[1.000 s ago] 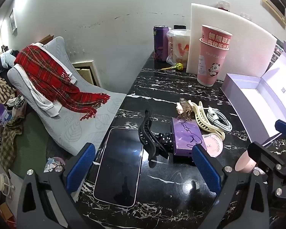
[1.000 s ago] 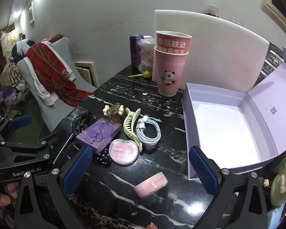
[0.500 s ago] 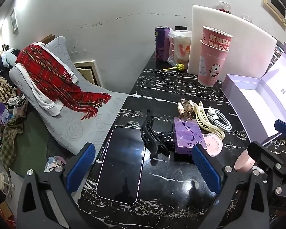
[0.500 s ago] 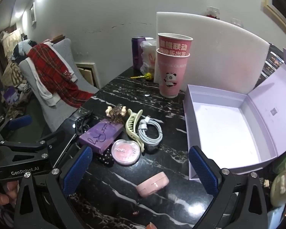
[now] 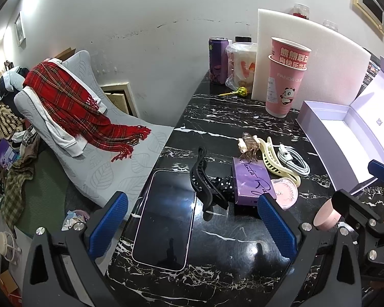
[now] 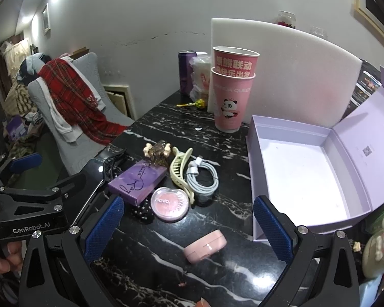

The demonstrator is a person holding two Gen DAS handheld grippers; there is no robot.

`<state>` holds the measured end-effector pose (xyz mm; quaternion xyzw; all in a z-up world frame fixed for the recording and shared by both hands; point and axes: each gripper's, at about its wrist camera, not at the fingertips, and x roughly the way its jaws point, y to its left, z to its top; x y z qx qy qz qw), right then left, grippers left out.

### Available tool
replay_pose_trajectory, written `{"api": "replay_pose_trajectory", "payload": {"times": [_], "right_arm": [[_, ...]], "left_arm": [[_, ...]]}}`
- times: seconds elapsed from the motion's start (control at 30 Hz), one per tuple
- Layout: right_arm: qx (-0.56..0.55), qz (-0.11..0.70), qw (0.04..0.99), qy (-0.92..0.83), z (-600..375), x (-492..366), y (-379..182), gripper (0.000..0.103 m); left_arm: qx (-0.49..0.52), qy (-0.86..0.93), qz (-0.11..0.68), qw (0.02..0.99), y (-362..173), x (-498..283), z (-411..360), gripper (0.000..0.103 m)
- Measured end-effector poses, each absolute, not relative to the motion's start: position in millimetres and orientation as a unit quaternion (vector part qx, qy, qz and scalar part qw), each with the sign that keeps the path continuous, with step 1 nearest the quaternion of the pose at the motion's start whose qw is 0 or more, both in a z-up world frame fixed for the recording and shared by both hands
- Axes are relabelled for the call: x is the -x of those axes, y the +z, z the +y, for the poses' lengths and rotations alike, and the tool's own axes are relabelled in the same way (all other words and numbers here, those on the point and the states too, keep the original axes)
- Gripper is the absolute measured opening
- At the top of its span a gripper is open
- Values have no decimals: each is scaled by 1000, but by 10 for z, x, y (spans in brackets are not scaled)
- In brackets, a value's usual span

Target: Organize rigid objects

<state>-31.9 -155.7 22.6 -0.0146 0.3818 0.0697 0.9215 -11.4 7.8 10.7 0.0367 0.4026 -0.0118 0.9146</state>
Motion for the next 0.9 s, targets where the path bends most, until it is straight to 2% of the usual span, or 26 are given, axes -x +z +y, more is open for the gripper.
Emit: {"api": "replay_pose_trajectory", "payload": {"times": [0.9], "right_arm": [[12,376,924,69,-1575,421,275,103]], "left_arm": [[-38,-12,399,916,150,197,47,103]]}}
